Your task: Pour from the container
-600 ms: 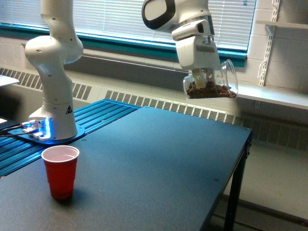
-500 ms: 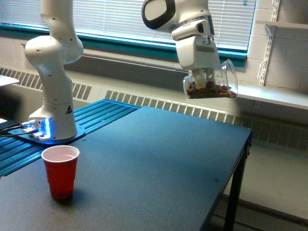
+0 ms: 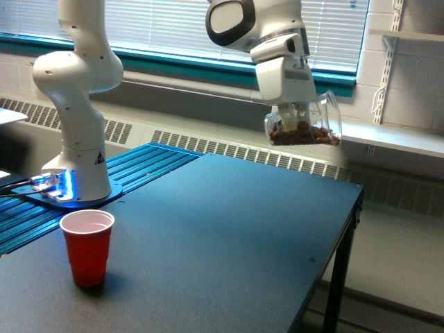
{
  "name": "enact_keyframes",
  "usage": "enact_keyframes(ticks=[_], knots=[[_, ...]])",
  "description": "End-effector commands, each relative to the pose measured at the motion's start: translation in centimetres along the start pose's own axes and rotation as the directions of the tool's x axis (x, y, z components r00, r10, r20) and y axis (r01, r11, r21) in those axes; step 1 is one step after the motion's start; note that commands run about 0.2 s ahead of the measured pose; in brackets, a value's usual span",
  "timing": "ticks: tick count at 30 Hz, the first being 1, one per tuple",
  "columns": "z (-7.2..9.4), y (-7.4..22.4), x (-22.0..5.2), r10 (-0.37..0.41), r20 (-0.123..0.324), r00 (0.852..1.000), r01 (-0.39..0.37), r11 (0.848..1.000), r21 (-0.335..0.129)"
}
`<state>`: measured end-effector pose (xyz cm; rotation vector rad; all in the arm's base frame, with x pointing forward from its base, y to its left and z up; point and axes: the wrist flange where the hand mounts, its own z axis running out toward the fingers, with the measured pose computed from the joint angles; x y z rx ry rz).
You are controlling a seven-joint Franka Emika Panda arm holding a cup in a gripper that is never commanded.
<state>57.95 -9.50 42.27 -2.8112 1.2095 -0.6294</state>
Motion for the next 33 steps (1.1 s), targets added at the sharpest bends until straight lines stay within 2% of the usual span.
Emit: enact_keyframes(ticks=[1, 20, 33], knots=[[-0.6, 3.0, 1.8, 0.073, -0.041, 0.997, -0.073, 0.997, -0.013], [-1.5, 11.0, 1.7, 0.193, -0.107, 0.975, -0.203, 0.975, -0.088], [-2.7, 15.9, -1.5, 0.250, -0.138, 0.959, -0.267, 0.956, -0.122]])
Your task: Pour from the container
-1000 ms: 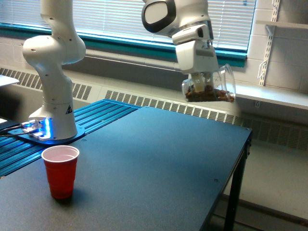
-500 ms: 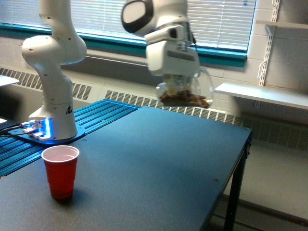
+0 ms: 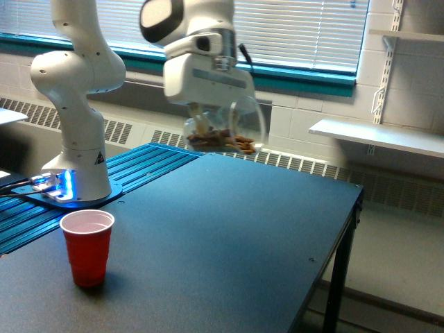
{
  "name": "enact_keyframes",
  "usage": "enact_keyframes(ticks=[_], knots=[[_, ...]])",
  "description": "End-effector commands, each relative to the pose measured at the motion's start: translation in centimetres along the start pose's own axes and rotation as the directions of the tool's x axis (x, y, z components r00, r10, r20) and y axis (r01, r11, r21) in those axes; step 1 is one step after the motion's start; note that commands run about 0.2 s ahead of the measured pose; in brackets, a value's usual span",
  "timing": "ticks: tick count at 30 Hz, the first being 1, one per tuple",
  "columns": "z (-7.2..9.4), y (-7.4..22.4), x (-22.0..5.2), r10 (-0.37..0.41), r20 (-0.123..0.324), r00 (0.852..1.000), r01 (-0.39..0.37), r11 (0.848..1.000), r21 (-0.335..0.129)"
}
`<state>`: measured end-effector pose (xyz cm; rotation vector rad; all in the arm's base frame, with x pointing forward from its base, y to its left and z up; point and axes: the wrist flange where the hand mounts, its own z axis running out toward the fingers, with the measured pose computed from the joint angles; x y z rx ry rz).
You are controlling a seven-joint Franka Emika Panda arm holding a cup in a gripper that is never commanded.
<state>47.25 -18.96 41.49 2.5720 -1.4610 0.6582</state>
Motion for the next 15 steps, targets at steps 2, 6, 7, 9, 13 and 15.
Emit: enact_keyframes(ticks=[2, 6, 7, 9, 13, 15], knots=[[-0.6, 3.0, -1.3, 0.086, -0.017, 0.996, -0.086, 0.996, -0.009], [-0.6, 4.9, -2.0, 0.112, -0.018, 0.994, -0.112, 0.993, -0.023], [-0.6, 5.3, -2.1, 0.121, -0.019, 0.993, -0.121, 0.992, -0.026], [-0.5, 6.4, -2.3, 0.138, -0.019, 0.990, -0.139, 0.990, -0.036], [-0.6, 7.9, -2.1, 0.165, -0.015, 0.986, -0.166, 0.985, -0.052], [-0.5, 8.4, -2.2, 0.175, -0.010, 0.985, -0.175, 0.983, -0.058]])
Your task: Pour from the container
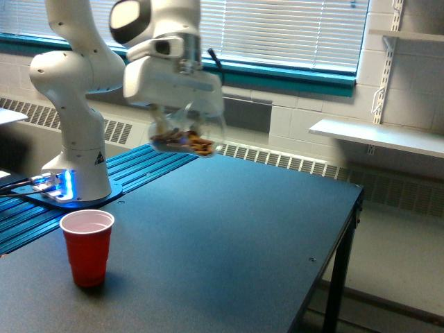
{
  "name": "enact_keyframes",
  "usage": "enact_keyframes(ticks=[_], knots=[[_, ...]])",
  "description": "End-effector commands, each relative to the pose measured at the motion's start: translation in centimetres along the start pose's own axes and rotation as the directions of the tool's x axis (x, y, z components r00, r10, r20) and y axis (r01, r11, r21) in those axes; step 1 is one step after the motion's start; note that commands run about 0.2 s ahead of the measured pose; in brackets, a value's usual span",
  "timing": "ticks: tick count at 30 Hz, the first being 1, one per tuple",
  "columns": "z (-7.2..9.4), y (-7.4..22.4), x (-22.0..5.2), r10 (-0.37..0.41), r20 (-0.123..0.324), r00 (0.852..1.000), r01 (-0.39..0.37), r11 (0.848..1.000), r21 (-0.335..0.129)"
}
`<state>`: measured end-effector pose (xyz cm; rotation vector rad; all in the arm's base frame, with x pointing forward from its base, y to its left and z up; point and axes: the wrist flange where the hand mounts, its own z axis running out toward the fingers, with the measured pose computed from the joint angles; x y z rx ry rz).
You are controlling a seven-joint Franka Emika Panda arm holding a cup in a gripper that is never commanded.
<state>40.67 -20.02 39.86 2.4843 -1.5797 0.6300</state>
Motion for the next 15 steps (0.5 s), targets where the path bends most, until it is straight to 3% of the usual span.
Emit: enact_keyframes(ticks=[1, 15], knots=[[0.0, 2.5, 0.7, 0.094, 0.000, 0.996, -0.094, 0.995, -0.017], [2.4, 7.4, -1.2, 0.160, 0.033, 0.987, -0.156, 0.984, -0.089]])
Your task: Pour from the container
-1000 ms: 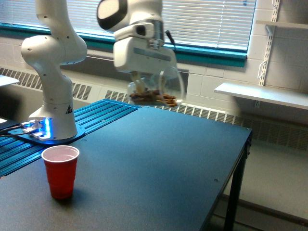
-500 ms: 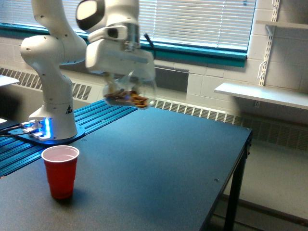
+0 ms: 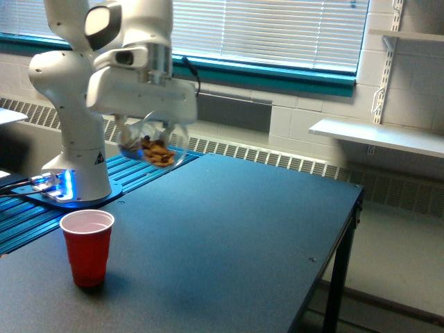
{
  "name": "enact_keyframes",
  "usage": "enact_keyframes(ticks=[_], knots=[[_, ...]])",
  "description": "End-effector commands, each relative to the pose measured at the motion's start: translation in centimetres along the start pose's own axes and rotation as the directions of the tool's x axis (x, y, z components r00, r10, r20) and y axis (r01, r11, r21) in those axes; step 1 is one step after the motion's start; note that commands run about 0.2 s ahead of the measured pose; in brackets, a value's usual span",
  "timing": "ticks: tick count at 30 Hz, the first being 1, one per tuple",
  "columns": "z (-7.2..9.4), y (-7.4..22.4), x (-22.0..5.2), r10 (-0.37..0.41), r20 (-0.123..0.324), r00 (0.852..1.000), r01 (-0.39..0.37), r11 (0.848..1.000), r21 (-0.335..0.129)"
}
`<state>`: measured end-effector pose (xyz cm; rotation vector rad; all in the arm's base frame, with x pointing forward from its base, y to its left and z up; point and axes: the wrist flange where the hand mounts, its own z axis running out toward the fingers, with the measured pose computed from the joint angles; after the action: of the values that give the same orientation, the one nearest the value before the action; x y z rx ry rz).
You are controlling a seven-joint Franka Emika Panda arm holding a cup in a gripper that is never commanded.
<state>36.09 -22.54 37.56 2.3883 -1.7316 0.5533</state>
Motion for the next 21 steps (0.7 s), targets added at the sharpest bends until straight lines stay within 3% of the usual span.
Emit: enact_keyframes(ticks=[1, 21], knots=[[1.0, 2.3, -0.5, 0.052, 0.010, 0.999, -0.051, 0.998, -0.033], [2.0, 7.1, -0.9, 0.142, 0.027, 0.989, -0.139, 0.986, -0.095]])
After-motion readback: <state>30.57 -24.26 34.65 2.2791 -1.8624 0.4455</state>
